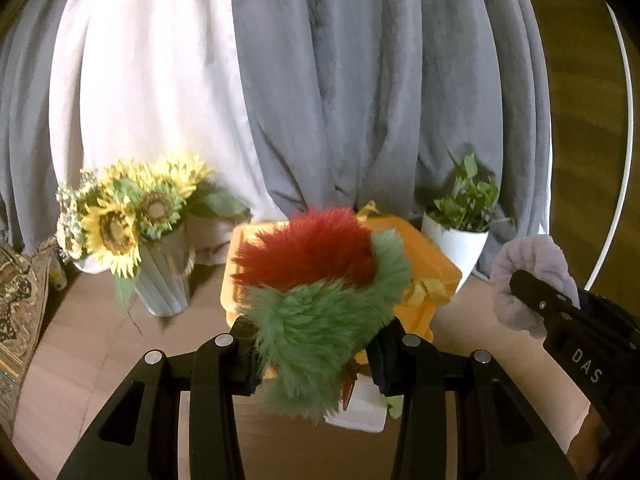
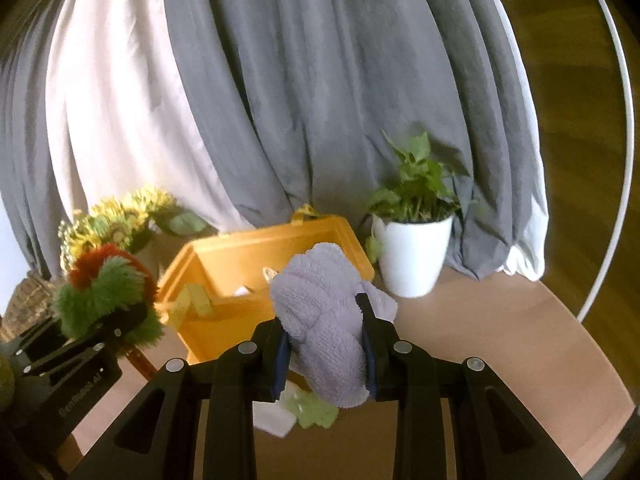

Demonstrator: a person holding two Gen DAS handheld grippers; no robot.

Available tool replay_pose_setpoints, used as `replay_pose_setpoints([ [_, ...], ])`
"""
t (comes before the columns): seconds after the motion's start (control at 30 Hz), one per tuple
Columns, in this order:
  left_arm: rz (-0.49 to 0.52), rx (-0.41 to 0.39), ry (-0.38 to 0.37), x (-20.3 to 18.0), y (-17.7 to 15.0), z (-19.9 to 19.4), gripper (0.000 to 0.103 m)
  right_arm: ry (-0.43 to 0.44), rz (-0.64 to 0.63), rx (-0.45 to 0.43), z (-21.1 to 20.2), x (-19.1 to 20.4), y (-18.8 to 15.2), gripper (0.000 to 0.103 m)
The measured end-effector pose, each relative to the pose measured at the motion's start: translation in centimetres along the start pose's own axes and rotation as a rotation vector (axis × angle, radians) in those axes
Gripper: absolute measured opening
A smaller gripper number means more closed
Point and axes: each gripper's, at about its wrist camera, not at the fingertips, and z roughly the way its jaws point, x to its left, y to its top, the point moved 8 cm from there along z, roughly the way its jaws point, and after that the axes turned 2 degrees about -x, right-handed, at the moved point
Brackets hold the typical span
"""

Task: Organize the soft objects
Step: 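Carry the fluffy plush with the left tool while the right tool carries the towel to the crate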

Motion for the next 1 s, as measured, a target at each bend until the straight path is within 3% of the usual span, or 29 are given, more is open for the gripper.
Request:
replay_pose_setpoints([
  [0.53,0.018,-0.111,0.056,0.3,4.0,0.2,0.041,0.074,-0.017,-0.098,1.0,0.9,4.2,0.031],
  [1.0,0.015,-0.119,0.053,1.3,6.5,3.9,0.041,0.096,-0.043,-0.135,4.8,1.5,7.1,0.031],
])
